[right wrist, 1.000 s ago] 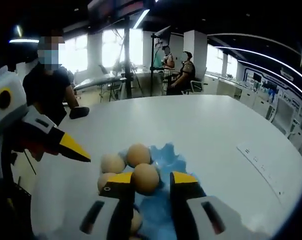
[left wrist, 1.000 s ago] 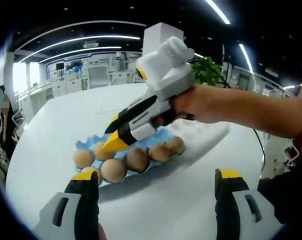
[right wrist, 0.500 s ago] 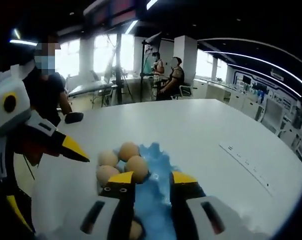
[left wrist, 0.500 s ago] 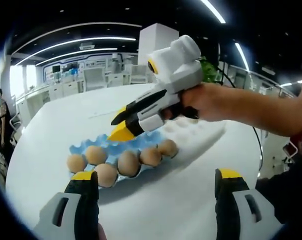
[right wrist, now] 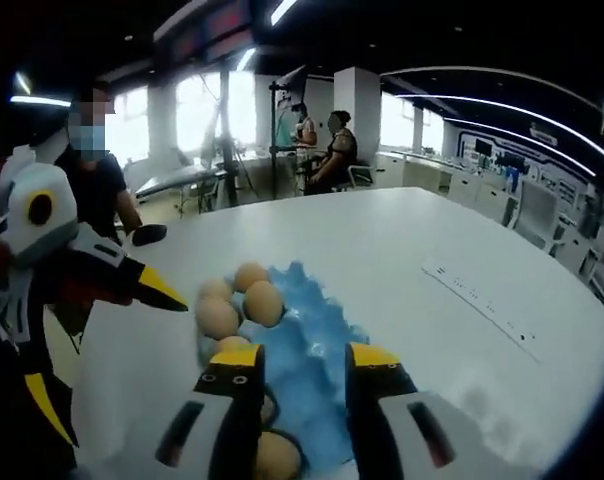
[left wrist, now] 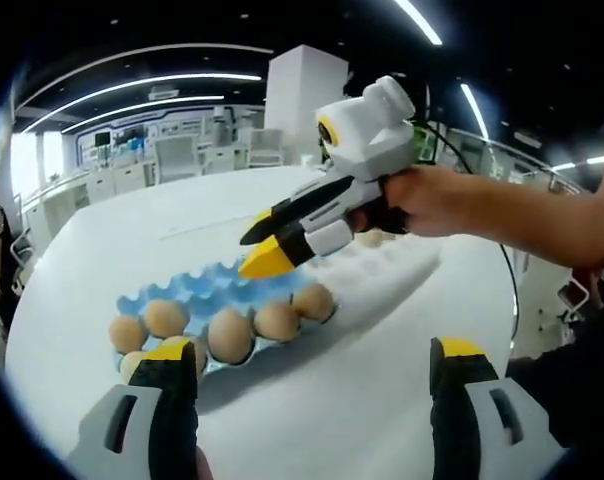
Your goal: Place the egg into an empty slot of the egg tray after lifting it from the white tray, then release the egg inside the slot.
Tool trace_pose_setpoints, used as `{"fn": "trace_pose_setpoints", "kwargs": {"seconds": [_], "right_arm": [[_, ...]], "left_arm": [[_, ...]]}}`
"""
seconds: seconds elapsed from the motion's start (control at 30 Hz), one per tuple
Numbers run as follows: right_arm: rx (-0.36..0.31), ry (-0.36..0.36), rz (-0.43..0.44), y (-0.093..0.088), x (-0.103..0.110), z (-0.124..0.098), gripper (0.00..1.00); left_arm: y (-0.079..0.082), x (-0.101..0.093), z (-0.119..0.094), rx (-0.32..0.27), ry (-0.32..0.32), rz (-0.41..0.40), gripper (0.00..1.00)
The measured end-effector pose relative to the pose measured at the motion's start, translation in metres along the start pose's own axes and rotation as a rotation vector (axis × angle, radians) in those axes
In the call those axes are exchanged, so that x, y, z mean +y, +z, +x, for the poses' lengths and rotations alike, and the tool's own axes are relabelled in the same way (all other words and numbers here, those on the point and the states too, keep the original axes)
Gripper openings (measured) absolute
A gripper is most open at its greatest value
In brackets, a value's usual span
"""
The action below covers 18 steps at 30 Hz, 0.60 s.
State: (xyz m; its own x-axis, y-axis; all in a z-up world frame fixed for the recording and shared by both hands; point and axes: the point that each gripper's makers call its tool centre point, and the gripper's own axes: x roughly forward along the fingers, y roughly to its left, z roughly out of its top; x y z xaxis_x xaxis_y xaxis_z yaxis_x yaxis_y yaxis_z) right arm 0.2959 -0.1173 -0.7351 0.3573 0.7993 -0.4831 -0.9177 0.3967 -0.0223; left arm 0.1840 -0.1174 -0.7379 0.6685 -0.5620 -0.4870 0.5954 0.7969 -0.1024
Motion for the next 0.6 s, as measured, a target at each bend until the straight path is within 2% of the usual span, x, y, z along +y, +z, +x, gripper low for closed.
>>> {"fn": "trace_pose_setpoints", "kwargs": {"seconds": [0.6], "right_arm": [[0.013,-0.1,0.069,-0.029,-0.036,-0.049,0.31]], "left_arm": [[0.013,-0.016,0.014,-0.01,-0.039,0.03,0.98]]}}
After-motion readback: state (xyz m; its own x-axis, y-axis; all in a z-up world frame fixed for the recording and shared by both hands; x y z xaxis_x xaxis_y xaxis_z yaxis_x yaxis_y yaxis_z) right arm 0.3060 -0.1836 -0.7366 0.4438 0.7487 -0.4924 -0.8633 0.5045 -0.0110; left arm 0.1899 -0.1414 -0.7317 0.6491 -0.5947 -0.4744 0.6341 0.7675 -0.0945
